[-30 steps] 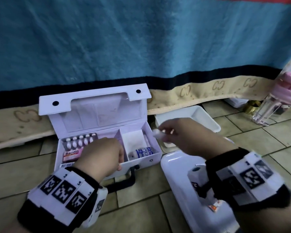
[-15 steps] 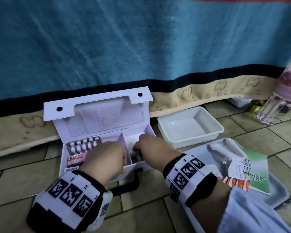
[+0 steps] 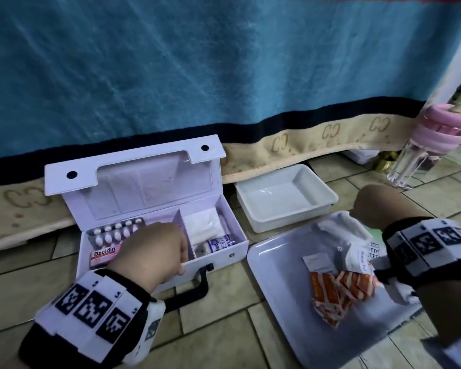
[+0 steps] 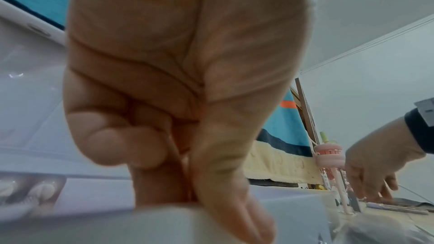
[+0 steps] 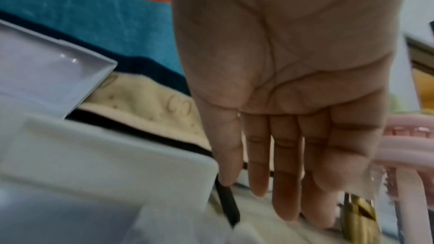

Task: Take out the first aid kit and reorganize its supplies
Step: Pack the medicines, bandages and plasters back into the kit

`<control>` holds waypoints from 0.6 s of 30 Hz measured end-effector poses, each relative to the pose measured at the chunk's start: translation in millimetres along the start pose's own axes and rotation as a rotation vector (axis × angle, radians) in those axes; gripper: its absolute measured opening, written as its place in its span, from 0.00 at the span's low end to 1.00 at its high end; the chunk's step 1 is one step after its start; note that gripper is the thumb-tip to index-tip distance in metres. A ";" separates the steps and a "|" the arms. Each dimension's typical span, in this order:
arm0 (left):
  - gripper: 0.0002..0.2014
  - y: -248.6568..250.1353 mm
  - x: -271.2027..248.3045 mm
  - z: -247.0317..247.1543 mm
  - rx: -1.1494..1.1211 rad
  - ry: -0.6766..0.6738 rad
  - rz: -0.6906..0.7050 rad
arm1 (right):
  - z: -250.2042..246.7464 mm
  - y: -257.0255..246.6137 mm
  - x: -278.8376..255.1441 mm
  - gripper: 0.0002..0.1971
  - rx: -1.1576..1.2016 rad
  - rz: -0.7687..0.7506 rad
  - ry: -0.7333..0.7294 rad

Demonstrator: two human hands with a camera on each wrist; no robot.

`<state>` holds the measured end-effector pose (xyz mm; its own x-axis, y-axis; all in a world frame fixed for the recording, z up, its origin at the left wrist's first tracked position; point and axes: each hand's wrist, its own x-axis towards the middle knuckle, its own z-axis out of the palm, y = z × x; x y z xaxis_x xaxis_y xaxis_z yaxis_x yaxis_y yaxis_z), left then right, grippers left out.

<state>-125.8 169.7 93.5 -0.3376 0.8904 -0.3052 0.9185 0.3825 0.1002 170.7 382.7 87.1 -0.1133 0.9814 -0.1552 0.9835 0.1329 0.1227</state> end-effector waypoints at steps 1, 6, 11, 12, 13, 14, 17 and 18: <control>0.06 0.4 -0.6 0.3 0.006 0.002 -0.002 | 7.3 1.5 1.8 0.14 -0.016 -0.010 -0.020; 0.05 0.5 -2.4 1.8 0.003 0.017 -0.012 | 27.4 -4.9 1.9 0.12 0.032 0.047 -0.047; 0.05 -0.1 -4.5 3.2 -0.019 0.019 -0.029 | 36.0 -3.5 5.1 0.12 0.121 0.081 -0.028; 0.05 -0.1 -4.5 3.3 -0.021 0.020 -0.031 | 36.0 -3.9 5.0 0.13 0.137 0.078 -0.019; 0.05 0.0 -4.5 3.3 -0.024 0.018 -0.032 | 35.4 -4.7 5.1 0.14 0.155 0.086 -0.013; 0.05 -0.1 -4.2 3.2 -0.030 0.014 -0.032 | 34.1 -5.2 5.0 0.15 0.180 0.102 -0.010; 0.05 -0.6 -3.9 3.0 -0.047 0.003 -0.030 | 21.4 -2.9 3.7 0.20 0.290 0.162 0.010; 0.05 -1.0 -3.6 3.1 -0.051 0.002 -0.031 | 14.9 -1.3 3.0 0.19 0.324 0.160 0.038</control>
<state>-124.9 165.4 91.6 -0.3662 0.8785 -0.3069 0.8958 0.4221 0.1393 171.1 383.4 71.9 0.0468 0.9914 -0.1220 0.9821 -0.0680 -0.1758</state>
